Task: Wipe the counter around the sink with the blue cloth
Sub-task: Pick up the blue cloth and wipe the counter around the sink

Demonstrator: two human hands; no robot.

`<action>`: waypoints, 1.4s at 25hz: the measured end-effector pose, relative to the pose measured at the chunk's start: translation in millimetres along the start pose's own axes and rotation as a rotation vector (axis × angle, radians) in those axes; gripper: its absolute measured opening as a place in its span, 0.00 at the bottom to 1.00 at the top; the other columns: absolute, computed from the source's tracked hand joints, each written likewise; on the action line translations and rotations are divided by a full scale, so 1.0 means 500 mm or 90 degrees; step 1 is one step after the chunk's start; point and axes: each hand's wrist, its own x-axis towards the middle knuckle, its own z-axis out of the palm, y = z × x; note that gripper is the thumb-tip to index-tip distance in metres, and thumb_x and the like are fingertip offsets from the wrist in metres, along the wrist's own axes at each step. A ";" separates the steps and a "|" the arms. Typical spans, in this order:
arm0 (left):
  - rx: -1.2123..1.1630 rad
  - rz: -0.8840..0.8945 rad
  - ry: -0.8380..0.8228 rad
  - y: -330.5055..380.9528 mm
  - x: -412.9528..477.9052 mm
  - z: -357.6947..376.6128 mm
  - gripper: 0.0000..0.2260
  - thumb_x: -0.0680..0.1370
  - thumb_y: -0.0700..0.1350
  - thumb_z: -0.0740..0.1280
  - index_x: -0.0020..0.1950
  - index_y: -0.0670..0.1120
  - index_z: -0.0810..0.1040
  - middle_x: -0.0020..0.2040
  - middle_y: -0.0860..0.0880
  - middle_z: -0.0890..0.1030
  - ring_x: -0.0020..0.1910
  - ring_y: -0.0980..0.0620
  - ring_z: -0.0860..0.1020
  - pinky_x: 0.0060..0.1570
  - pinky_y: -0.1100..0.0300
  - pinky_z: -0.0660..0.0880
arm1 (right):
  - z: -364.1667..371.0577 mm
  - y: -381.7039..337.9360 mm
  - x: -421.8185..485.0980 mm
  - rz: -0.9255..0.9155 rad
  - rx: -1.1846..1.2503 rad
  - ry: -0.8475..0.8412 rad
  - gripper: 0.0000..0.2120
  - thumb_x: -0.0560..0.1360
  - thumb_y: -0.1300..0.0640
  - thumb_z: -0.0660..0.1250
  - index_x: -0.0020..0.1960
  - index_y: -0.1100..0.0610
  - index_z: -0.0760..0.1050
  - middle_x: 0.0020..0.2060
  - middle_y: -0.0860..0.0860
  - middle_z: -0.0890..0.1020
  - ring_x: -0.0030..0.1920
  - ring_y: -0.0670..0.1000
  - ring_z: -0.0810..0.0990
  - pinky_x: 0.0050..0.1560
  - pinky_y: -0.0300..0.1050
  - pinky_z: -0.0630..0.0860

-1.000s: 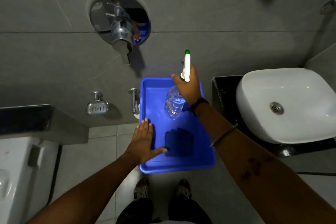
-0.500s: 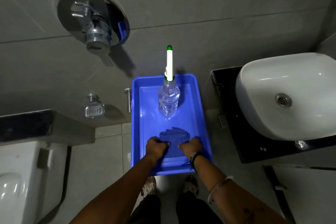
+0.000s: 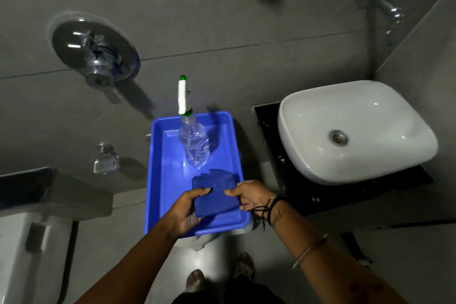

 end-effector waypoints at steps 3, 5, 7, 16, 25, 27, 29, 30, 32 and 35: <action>0.039 -0.040 -0.002 -0.042 -0.002 0.034 0.16 0.75 0.35 0.67 0.62 0.35 0.77 0.58 0.34 0.82 0.51 0.38 0.84 0.48 0.48 0.83 | -0.040 0.032 -0.051 -0.032 0.033 0.027 0.06 0.70 0.59 0.73 0.37 0.54 0.76 0.27 0.46 0.81 0.24 0.43 0.77 0.23 0.32 0.68; 0.140 -0.048 0.049 -0.067 0.006 0.061 0.16 0.77 0.35 0.66 0.64 0.34 0.75 0.60 0.33 0.80 0.54 0.37 0.81 0.54 0.45 0.80 | -0.069 0.062 -0.087 -0.032 0.034 0.056 0.09 0.71 0.58 0.72 0.35 0.54 0.73 0.23 0.46 0.78 0.22 0.43 0.74 0.24 0.32 0.68; 0.225 -0.013 0.100 -0.090 0.015 0.101 0.13 0.77 0.34 0.66 0.60 0.34 0.76 0.55 0.33 0.81 0.49 0.37 0.81 0.42 0.47 0.82 | -0.104 0.095 -0.123 -0.028 0.029 0.094 0.07 0.72 0.54 0.70 0.38 0.53 0.73 0.29 0.48 0.78 0.26 0.45 0.74 0.29 0.35 0.70; 0.712 0.466 0.229 -0.360 0.118 0.366 0.21 0.75 0.32 0.68 0.68 0.35 0.73 0.65 0.35 0.78 0.64 0.38 0.77 0.65 0.50 0.71 | -0.409 0.162 -0.260 -0.150 0.012 0.285 0.03 0.74 0.57 0.68 0.41 0.54 0.77 0.35 0.53 0.81 0.29 0.45 0.76 0.29 0.35 0.70; 1.212 0.422 0.097 -0.613 0.266 0.418 0.54 0.69 0.78 0.53 0.79 0.42 0.40 0.80 0.43 0.36 0.78 0.46 0.32 0.77 0.49 0.34 | -0.675 0.125 -0.210 -0.363 -0.155 0.345 0.08 0.74 0.56 0.69 0.41 0.60 0.79 0.36 0.54 0.82 0.37 0.49 0.79 0.42 0.42 0.75; 1.214 0.414 0.137 -0.614 0.267 0.432 0.55 0.68 0.79 0.53 0.79 0.42 0.39 0.79 0.43 0.35 0.78 0.46 0.32 0.77 0.49 0.35 | -0.678 0.076 -0.178 -0.449 -0.219 0.399 0.10 0.74 0.50 0.67 0.45 0.58 0.79 0.42 0.53 0.83 0.43 0.49 0.80 0.46 0.37 0.75; 1.199 0.373 0.174 -0.615 0.261 0.443 0.56 0.67 0.80 0.53 0.79 0.42 0.39 0.80 0.44 0.36 0.79 0.46 0.34 0.77 0.48 0.37 | -0.679 0.037 -0.144 -0.503 -0.292 0.478 0.14 0.75 0.47 0.65 0.51 0.57 0.79 0.49 0.53 0.81 0.51 0.51 0.77 0.53 0.40 0.74; 1.181 0.355 0.202 -0.612 0.258 0.443 0.57 0.66 0.81 0.53 0.79 0.43 0.38 0.80 0.44 0.37 0.79 0.47 0.34 0.77 0.48 0.38 | -0.684 0.025 -0.126 -0.510 -0.338 0.504 0.16 0.75 0.47 0.64 0.53 0.58 0.79 0.52 0.55 0.80 0.55 0.54 0.76 0.58 0.46 0.74; 1.150 0.335 0.240 -0.588 0.258 0.431 0.59 0.64 0.82 0.54 0.79 0.44 0.37 0.80 0.46 0.36 0.79 0.47 0.34 0.77 0.49 0.38 | -0.696 0.010 -0.088 -0.454 -0.457 0.502 0.19 0.77 0.47 0.60 0.56 0.61 0.76 0.57 0.60 0.77 0.62 0.60 0.72 0.66 0.54 0.69; 1.155 0.327 0.205 -0.518 0.264 0.405 0.63 0.60 0.83 0.56 0.79 0.46 0.34 0.80 0.46 0.34 0.78 0.48 0.33 0.76 0.51 0.36 | -0.712 0.013 -0.051 -0.306 -0.554 0.483 0.26 0.78 0.41 0.52 0.64 0.61 0.71 0.69 0.63 0.68 0.72 0.62 0.62 0.75 0.59 0.57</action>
